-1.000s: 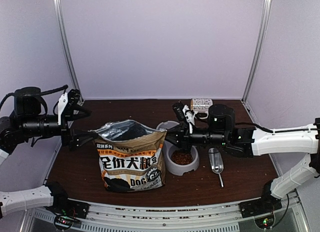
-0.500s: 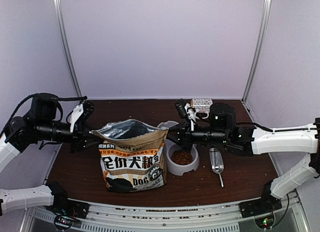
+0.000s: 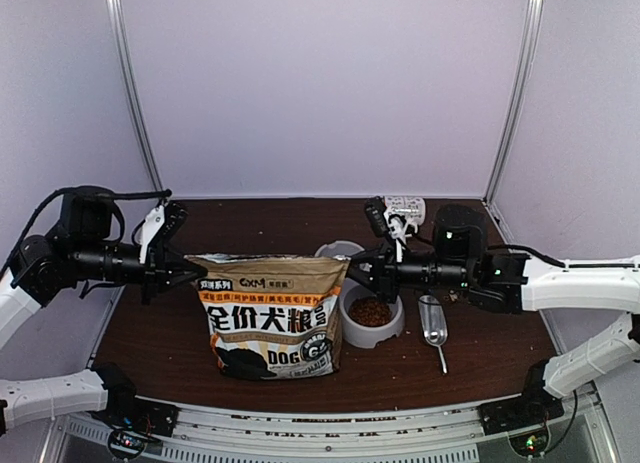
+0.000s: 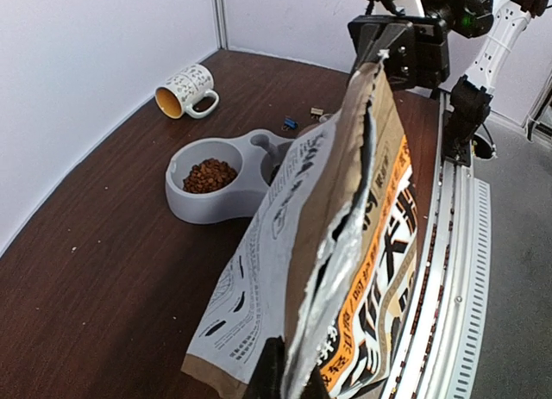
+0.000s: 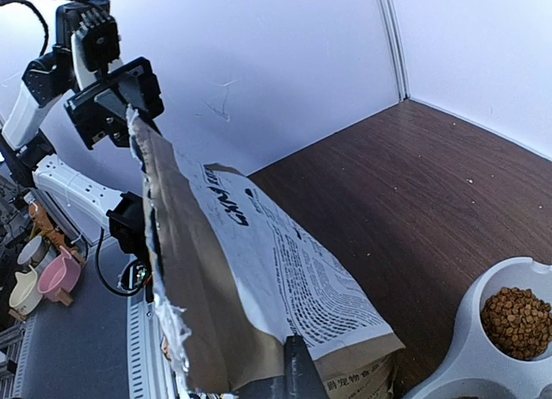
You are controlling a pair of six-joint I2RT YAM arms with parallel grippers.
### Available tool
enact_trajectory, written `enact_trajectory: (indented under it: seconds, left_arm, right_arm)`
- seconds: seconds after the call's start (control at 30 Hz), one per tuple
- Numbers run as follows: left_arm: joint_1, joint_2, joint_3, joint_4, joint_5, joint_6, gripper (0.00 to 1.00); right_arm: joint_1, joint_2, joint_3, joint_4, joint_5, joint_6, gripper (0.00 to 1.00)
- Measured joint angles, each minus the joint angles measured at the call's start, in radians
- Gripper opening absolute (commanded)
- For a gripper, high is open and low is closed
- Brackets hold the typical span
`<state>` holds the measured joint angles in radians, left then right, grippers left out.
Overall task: Serve the pet food
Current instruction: Close the pet food bag at the center of the board, then press the seal on the pet food bag.
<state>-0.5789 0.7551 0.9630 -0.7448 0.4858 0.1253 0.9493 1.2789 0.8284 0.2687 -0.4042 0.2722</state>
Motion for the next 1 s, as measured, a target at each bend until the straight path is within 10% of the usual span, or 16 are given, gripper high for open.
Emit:
enact_trajectory:
  seconds: [0.3, 0.43, 0.53, 0.73, 1.0]
  left_arm:
    - [0.039, 0.065, -0.011, 0.069, 0.111, 0.007, 0.00]
    - [0.055, 0.095, -0.003, 0.075, 0.149, 0.008, 0.00]
    - [0.067, 0.109, 0.002, 0.076, 0.166, 0.008, 0.00]
    - [0.069, 0.128, 0.008, 0.077, 0.192, 0.011, 0.00]
    - [0.070, 0.132, 0.008, 0.078, 0.205, 0.011, 0.00]
  right_arm:
    - [0.011, -0.093, -0.039, -0.065, -0.003, -0.033, 0.00]
    - [-0.006, -0.100, -0.039, -0.082, -0.021, -0.034, 0.55]
    - [-0.037, -0.134, -0.038, -0.097, -0.014, -0.043, 0.76]
    - [-0.089, -0.190, -0.001, -0.121, -0.016, -0.043, 0.99]
    - [-0.057, -0.120, 0.182, -0.230, -0.107, -0.147, 1.00]
